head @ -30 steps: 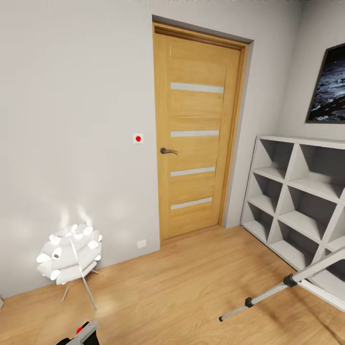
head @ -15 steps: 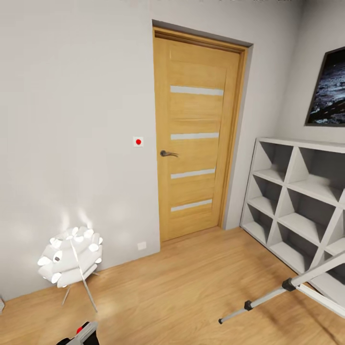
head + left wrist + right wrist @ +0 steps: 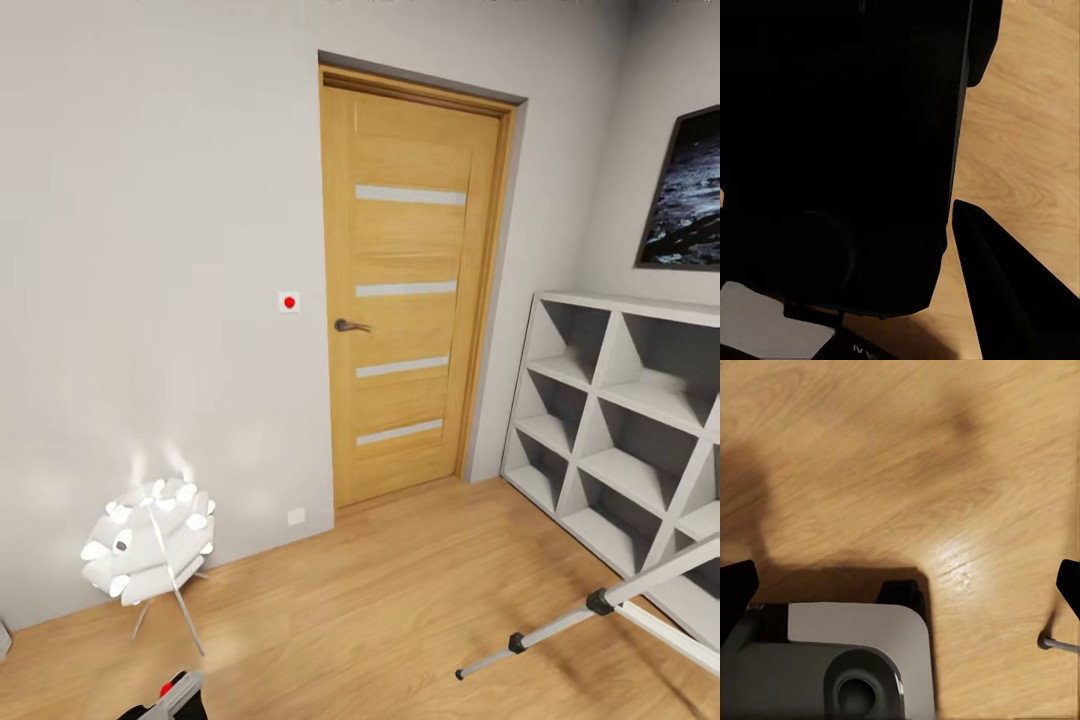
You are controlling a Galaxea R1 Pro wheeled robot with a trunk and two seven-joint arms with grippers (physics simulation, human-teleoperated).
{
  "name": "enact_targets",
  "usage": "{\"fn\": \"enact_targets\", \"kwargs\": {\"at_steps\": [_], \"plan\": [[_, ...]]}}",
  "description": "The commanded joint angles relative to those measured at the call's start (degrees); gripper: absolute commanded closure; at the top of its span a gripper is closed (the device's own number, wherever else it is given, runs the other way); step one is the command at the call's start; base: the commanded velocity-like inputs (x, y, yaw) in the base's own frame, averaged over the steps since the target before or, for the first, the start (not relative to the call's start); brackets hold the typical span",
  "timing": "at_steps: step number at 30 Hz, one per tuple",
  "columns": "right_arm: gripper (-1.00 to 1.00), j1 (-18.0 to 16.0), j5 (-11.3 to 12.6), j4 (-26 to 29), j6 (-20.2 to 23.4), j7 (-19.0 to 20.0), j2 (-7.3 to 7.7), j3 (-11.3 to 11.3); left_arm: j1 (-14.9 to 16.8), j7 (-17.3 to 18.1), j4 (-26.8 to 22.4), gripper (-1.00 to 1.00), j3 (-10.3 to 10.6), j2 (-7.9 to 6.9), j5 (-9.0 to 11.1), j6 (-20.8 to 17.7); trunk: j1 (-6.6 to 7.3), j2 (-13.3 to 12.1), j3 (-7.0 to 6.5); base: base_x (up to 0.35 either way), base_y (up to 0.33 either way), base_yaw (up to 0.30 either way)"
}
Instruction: Attach the digital camera to the camera tripod in the bedroom.
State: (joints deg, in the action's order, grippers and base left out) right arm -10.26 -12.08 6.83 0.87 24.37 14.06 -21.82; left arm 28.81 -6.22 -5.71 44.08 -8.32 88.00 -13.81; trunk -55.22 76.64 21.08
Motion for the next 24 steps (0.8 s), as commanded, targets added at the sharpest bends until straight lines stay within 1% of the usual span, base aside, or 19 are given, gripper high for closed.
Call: {"fn": "enact_targets", "kwargs": {"at_steps": [1,10,11,12,15,17,18,19,20,21,22,24], "plan": [[-1.0,-0.03,-0.62,-0.06,0.06,0.25,-0.02,-0.5,0.02,-0.2,-0.18,1.0,0.36,-0.03,0.33,-0.16,0.23,-0.38,-0.12,0.0,0.0,0.0],[-1.0,-0.03,-0.68,-0.39,0.01,0.24,-0.23,-0.5,0.02,-0.23,-0.2,1.0,0.42,0.14,-0.13,-0.25,2.21,-3.99,-1.73,0.0,0.0,0.0],[-1.0,-0.03,-0.67,-1.4,-0.06,0.17,-0.36,-0.5,0.02,-0.31,-0.09,1.0,0.5,0.76,-0.17,-0.27,2.42,-4.39,-1.91,0.0,0.0,0.0],[-1.0,-0.03,-0.68,-1.73,-0.12,0.11,-0.39,-0.5,0.02,-0.37,0.1,1.0,0.52,1.0,-0.16,-0.28,2.64,-4.79,-2.09,0.0,0.0,0.0],[-1.0,-0.03,-0.72,-2.83,-0.78,-0.61,-0.45,-0.55,-0.27,-0.53,1.92,1.0,0.55,2.5,-0.19,-0.26,3.3,-5.99,-2.63,0.0,0.0,0.0],[-1.0,-0.03,-0.71,-3.46,-1.73,-2.22,-0.41,-0.58,-2.26,-0.56,3.88,1.0,0.58,4.51,-0.38,0.46,3.74,-6.79,-2.99,0.0,0.0,0.0],[-1.0,-0.03,-0.7,-3.55,-1.93,-2.73,-0.4,-0.58,-3.02,-0.56,4.18,1.0,0.6,4.85,-0.52,0.95,3.96,-7.19,-3.17,0.0,0.0,0.0],[-1.0,-0.03,-0.68,-3.72,-2.2,-3.79,-0.38,-0.58,-4.59,-0.56,4.6,1.0,0.62,5.37,-1.03,2.37,4.18,-7.6,-3.35,0.0,0.0,0.0],[-1.0,-0.03,-0.67,-4.53,-2.45,-5.49,-0.42,-0.57,-7.28,-0.55,5.08,1.0,0.64,6.03,-2.91,5.18,4.4,-8.0,-3.53,0.0,0.0,0.0],[-1.0,-0.03,-0.7,-5.09,-2.5,-5.75,-0.42,-0.56,-7.9,-0.55,5.15,1.0,0.65,6.19,-3.64,5.64,4.62,-8.4,-3.71,0.0,0.0,0.0],[-1.0,-0.03,-0.77,-6.03,-2.58,-6.13,-0.43,-0.54,-8.85,-0.55,5.26,1.0,0.65,6.45,-4.87,6.3,4.84,-8.8,-3.89,0.0,0.0,0.0],[-1.0,-0.03,-0.94,-6.9,-2.63,-6.37,-0.46,-0.52,-9.7,-0.55,5.32,1.0,0.65,6.78,-6.12,6.74,5.28,-9.6,-4.25,0.0,0.0,0.0]]}}
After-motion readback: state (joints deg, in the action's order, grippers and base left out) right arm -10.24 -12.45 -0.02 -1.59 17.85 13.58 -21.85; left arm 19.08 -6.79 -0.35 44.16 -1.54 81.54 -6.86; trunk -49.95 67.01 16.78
